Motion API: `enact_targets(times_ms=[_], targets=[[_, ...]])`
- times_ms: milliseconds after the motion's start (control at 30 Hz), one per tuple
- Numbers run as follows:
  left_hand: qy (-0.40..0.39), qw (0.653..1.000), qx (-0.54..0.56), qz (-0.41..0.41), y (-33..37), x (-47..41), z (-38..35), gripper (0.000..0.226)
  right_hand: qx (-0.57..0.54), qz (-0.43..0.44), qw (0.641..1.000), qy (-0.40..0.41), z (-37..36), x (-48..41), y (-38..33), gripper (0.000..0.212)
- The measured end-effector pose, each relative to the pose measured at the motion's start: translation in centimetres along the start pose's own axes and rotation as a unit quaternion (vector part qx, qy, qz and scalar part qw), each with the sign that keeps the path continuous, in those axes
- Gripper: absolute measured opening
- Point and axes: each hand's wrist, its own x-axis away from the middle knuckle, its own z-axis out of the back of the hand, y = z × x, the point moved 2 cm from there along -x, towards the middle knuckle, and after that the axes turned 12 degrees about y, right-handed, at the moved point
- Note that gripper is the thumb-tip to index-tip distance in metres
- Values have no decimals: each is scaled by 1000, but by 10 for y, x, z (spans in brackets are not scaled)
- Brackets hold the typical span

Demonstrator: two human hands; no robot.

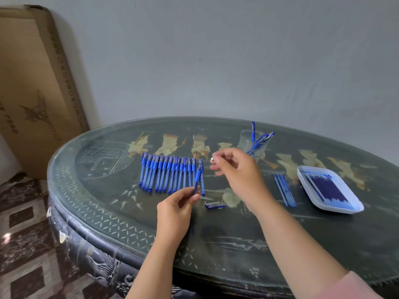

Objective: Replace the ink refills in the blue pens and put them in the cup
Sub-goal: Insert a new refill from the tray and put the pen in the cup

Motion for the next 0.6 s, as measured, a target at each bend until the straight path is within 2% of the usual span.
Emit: enact_targets(times_ms=[67, 167, 433, 600], targets=[[-4, 1000, -6, -3, 0, 0, 0, 22, -29, 1, 999, -33, 0, -4, -16, 9], [-3, 1000, -5, -5, 0, 1, 0, 19, 41, 32, 996, -68, -4, -6, -22, 6], [-9, 1000, -12, -19, 3, 3, 1, 20, 101, 43, 990, -89, -9, -6, -16, 10], [-7, 1000, -13, -23, 5, 3, 3, 21, 135, 50, 986, -85, -12, -5, -14, 3]])
